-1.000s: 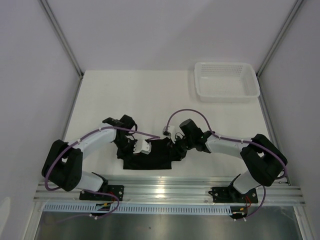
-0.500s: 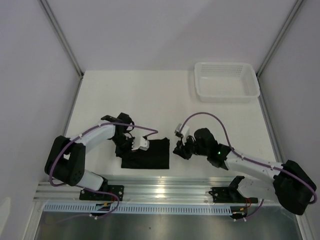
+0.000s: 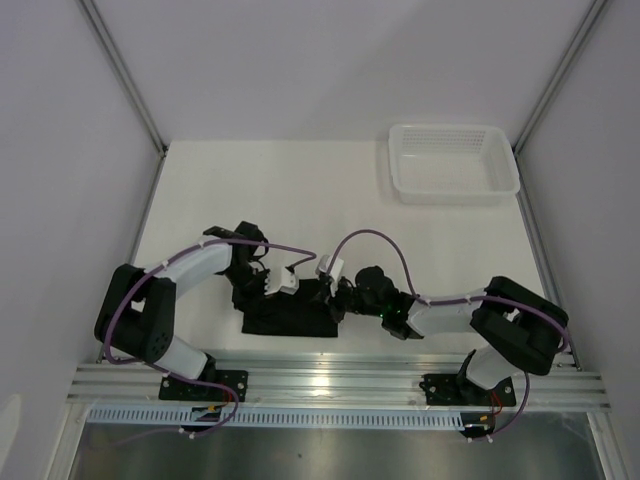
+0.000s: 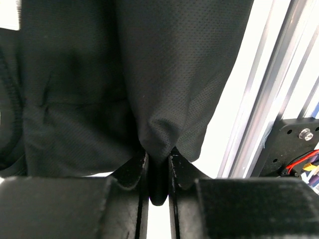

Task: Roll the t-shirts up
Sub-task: Roll the tshirt

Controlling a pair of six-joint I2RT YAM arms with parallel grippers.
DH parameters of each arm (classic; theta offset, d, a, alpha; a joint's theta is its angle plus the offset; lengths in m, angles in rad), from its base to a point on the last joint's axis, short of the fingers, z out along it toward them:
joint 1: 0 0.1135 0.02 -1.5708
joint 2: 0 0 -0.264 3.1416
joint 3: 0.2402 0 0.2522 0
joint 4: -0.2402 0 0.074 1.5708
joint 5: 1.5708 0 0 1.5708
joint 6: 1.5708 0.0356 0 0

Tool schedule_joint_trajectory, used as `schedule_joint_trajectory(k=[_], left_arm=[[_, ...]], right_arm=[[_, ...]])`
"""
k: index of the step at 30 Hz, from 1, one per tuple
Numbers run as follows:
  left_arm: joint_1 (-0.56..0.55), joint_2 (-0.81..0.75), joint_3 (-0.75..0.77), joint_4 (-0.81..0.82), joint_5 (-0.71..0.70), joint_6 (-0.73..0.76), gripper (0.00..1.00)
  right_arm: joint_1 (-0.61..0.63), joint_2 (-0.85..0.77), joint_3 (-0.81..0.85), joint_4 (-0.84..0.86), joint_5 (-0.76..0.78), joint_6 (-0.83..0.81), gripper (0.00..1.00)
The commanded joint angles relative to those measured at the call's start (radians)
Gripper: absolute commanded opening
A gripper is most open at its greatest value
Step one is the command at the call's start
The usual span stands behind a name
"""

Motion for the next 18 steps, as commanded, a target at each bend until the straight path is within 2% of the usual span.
schedule_joint_trajectory(k=[1,6,13,18], left_arm=[[0.012,-0.008,0.05,0.009,0.043,-0.016,0.19],[0.02,-0.014,0.043,0.039,0.007,-0.022,0.25],[0.026,-0.014,0.04,0.024,0.017,-0.028,0.21],[0.026,-0.02,0.042,0.032,0.023,-0.058,0.25]], right_arm=[[0.001,0.075,0.074,0.123,-0.019,0.025,0.02],[0.0,0.119,0.067,0.061,-0.017,0.022,0.0],[0.004,0.053,0.039,0.022,0.004,0.004,0.0],[0.007,0.125,0.048,-0.007,0.035,0.019,0.0]])
